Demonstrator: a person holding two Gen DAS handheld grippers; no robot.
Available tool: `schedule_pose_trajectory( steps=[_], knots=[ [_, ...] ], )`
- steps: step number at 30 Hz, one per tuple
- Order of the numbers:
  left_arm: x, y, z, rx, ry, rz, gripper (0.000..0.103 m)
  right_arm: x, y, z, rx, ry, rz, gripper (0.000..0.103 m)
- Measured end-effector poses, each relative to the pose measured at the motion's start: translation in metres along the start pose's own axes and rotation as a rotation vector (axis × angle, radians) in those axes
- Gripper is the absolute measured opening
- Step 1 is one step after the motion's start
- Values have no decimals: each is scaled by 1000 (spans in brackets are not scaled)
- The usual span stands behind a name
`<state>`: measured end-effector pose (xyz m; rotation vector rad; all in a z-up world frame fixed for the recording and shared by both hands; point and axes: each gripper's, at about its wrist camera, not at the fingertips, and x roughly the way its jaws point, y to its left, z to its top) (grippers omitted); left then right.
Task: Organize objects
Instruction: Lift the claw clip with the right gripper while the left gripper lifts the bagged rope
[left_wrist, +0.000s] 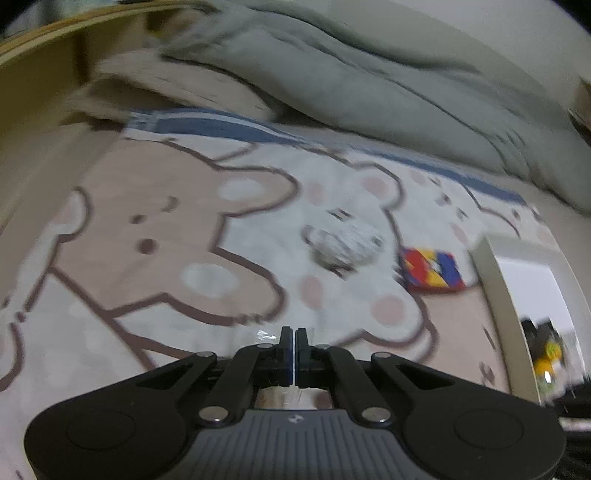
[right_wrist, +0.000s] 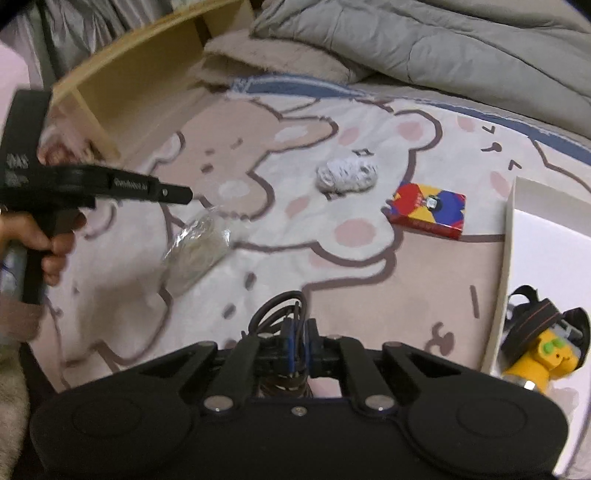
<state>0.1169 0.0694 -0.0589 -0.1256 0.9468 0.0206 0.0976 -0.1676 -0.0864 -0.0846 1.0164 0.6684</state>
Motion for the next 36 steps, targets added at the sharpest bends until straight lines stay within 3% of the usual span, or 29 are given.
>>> schedule_pose_trajectory(
  steps=[4, 7, 9, 12, 15, 22, 26, 36],
  knots=[
    [7, -25, -2, 59, 21, -59, 9, 11, -10, -2, -1, 31, -105, 6],
    [8, -36, -1, 77, 7, -68, 42, 11, -23, -2, 20, 33, -160, 9],
    [8, -41, -2, 102, 3, -52, 70, 12, -31, -4, 34, 44, -204, 11],
    [13, -46, -4, 167, 14, 0, 85, 12, -43, -6, 39, 44, -287, 16],
    [24, -46, -10, 237, 58, 50, 92, 7, -54, -6, 87, 27, -304, 30],
    [51, -35, -26, 365, 177, 127, 95, -8, -68, -5, 269, -9, -286, 43],
    [60, -29, -31, 385, 214, 144, 96, -9, -71, -7, 410, 1, -251, 44],
    [68, -35, -31, 412, 214, 153, 98, 12, -59, -18, 736, 12, -242, 49]
  ],
)
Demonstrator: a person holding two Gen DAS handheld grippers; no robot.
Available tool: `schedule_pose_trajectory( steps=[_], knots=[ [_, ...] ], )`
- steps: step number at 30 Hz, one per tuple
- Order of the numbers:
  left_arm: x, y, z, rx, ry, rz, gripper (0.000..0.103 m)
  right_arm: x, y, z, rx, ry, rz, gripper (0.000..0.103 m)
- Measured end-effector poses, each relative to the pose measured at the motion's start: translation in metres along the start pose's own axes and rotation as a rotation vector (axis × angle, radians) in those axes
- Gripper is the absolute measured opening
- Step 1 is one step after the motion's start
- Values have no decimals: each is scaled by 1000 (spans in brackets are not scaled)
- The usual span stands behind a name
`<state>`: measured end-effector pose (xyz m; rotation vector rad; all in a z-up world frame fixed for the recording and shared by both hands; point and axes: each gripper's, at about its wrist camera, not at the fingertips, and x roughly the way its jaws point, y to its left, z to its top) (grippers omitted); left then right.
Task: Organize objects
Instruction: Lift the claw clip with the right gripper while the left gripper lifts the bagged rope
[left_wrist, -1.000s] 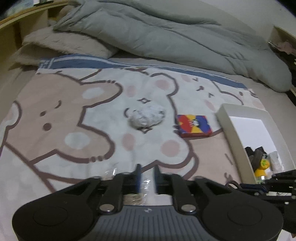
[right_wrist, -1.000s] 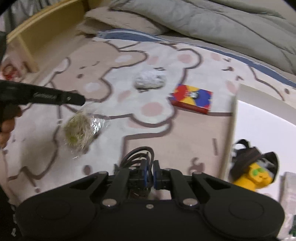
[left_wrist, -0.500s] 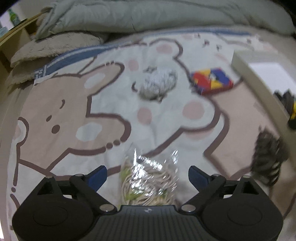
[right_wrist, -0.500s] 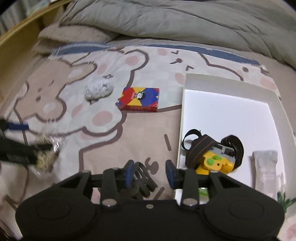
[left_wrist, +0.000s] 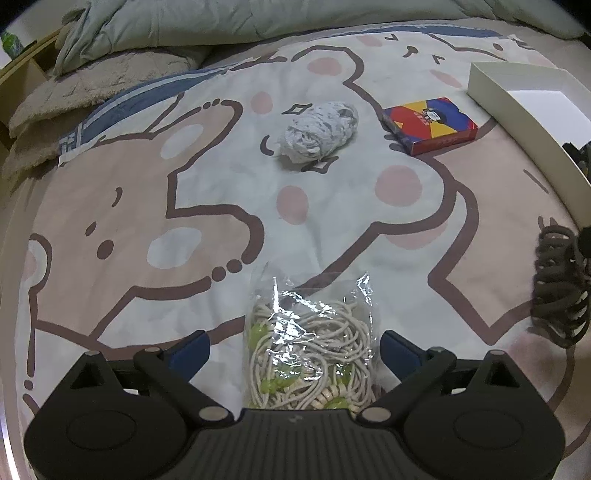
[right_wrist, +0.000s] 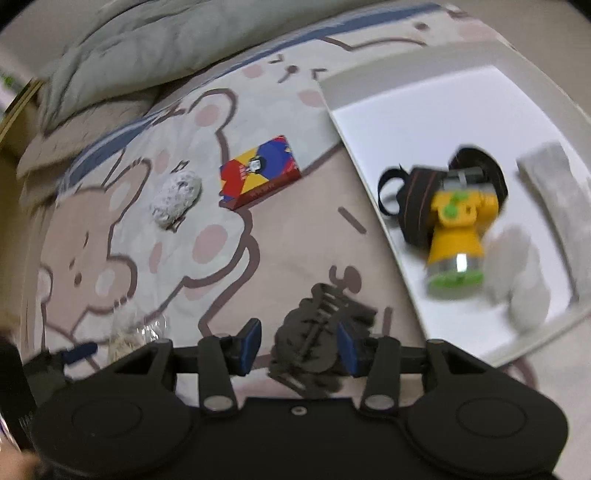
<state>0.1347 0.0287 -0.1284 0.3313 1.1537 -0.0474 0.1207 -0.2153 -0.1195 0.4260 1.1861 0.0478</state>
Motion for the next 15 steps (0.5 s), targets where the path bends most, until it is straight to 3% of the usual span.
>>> schedule_pose_trajectory(
  steps=[6, 9, 12, 15],
  knots=[
    [7, -3, 0, 23, 16, 1, 98, 7, 12, -5, 102, -65, -65, 59],
    [11, -2, -1, 32, 24, 6, 98, 10, 16, -6, 104, -98, -147, 61],
    [14, 1, 0, 18, 35, -3, 98, 21, 13, -6, 116, -62, -220, 61],
    [16, 3, 0, 5, 42, -16, 98, 28, 8, -7, 124, -18, -222, 61]
  ],
)
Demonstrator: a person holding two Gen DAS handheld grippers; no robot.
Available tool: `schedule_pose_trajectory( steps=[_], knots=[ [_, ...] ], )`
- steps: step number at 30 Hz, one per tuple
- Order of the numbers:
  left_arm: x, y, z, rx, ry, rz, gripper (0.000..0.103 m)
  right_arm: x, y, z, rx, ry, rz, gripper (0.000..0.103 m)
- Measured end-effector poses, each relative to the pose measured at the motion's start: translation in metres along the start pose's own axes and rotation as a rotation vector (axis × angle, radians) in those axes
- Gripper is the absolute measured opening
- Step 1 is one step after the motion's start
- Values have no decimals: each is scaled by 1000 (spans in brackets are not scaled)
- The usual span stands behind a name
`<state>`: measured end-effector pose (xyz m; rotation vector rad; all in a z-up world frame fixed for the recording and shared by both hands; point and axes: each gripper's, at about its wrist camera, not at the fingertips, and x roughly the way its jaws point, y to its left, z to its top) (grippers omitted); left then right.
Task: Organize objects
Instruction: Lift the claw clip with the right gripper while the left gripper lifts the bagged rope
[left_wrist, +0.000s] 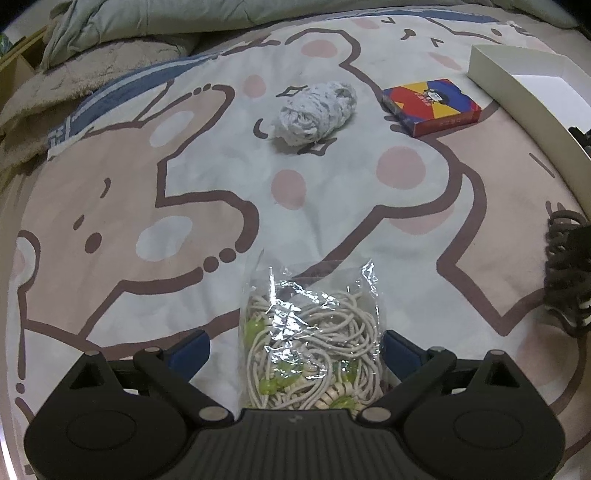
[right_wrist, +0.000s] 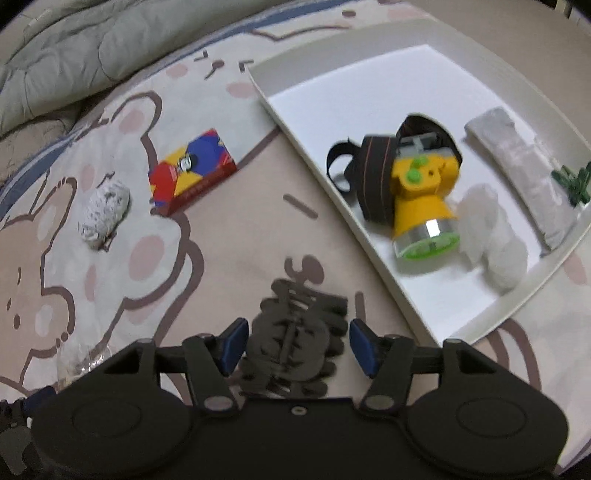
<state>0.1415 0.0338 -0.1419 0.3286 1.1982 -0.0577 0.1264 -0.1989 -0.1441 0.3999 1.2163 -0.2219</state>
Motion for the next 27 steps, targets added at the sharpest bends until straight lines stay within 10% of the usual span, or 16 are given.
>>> schedule_pose_trajectory(
  steps=[17, 27],
  knots=[
    [-2, 18, -6, -119, 49, -140, 82, -23, 38, -17, -646, -31, 218, 48],
    [9, 3, -6, -48, 54, -64, 81, -20, 37, -33, -876, -15, 202, 48]
  ],
)
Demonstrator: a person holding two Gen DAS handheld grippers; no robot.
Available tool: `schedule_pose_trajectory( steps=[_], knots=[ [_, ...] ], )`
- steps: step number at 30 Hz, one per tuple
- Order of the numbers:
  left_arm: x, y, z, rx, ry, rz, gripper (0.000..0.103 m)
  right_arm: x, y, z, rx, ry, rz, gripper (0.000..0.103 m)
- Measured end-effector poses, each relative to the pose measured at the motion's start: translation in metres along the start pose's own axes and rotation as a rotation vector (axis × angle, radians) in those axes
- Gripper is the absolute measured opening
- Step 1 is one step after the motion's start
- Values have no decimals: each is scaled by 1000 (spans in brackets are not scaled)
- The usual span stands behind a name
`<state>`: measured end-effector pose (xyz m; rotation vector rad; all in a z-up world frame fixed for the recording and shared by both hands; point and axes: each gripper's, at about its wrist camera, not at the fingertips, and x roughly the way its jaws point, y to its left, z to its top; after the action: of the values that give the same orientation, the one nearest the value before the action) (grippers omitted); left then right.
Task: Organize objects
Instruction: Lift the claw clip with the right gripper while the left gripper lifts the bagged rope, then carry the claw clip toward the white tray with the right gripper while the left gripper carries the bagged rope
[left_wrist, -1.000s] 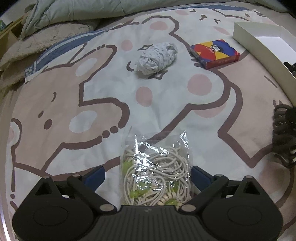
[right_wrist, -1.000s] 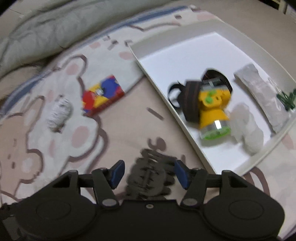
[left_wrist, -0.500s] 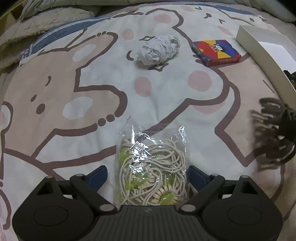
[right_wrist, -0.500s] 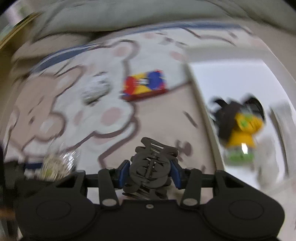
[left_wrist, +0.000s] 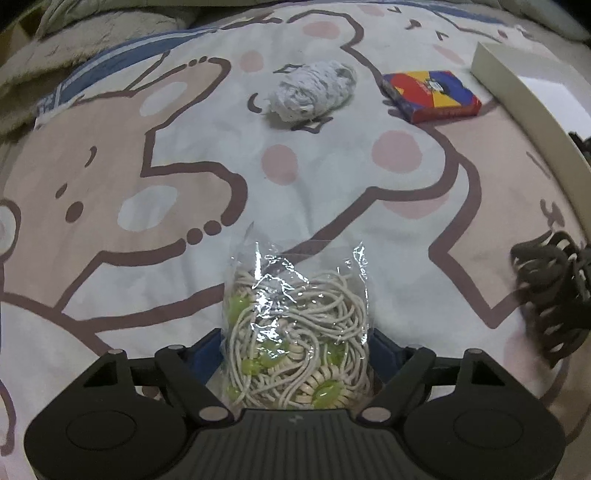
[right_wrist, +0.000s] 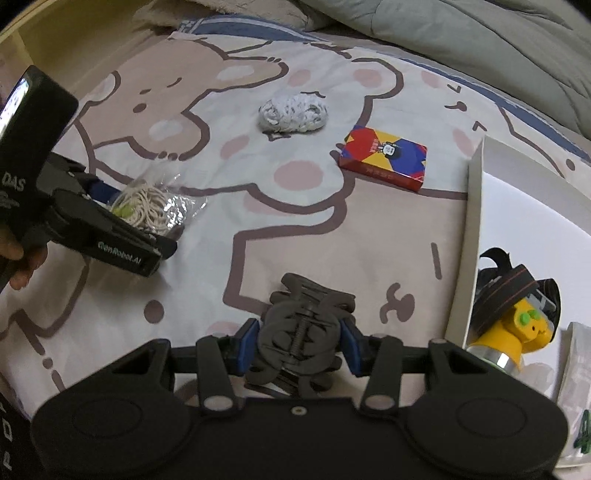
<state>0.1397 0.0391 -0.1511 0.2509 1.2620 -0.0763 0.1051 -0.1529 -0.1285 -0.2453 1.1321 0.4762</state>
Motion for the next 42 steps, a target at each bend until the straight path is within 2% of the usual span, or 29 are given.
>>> schedule_pose_trajectory(
  steps=[5, 10, 15, 18, 20, 22, 30, 35, 42],
  knots=[
    [-2, -2, 2, -3, -3, 0, 75, 5, -6, -1, 50, -9, 8, 48],
    [-1, -1, 0, -4, -5, 1, 73, 7, -6, -3, 130, -5, -41, 53],
    [0, 1, -1, -19, -7, 5, 69, 8, -2, -9, 273, 21, -104, 57],
    [-2, 2, 0, -38, -15, 2, 65, 10, -1, -13, 324, 20, -93, 52],
    [-5, 4, 0, -45, -25, -3, 64, 10, 1, -12, 301, 11, -97, 51],
    [-9, 5, 0, -53, -42, -10, 64, 9, 2, -12, 275, -7, -104, 45],
    [-38, 16, 4, -134, -142, -23, 64, -7, 1, -3, 209, -92, -131, 45],
    [-55, 23, 5, -202, -205, -1, 64, -22, -3, 5, 177, -158, -151, 45],
    [-79, 31, 5, -272, -284, 10, 64, -42, -17, 16, 216, -236, -147, 45]
  ],
)
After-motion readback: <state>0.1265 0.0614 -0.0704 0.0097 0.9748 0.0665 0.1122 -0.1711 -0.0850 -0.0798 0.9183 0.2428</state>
